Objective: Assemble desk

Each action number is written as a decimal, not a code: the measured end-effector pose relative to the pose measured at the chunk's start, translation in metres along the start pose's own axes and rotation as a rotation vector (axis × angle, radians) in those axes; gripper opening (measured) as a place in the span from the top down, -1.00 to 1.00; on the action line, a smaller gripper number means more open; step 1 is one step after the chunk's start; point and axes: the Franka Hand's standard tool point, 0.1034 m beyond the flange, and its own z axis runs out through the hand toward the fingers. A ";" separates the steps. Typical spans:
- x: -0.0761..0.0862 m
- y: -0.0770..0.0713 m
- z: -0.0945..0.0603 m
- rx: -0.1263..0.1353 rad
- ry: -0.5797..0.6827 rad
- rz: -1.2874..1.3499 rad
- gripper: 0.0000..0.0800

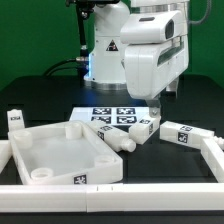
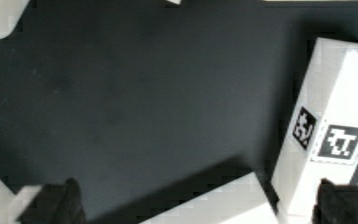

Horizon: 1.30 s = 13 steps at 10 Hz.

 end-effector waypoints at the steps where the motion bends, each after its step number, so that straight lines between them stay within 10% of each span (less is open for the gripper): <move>1: 0.000 0.000 0.000 0.003 0.005 0.011 -0.63; 7: -0.001 0.000 0.001 0.004 0.003 0.014 -0.63; 11: 0.011 -0.042 0.020 -0.071 0.038 0.033 -0.63; 13: -0.001 -0.029 0.016 -0.067 0.040 0.084 -0.63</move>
Offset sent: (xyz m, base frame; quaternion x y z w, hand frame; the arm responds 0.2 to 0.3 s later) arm 0.0000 0.0000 0.0000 0.0000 0.0000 0.0000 1.0000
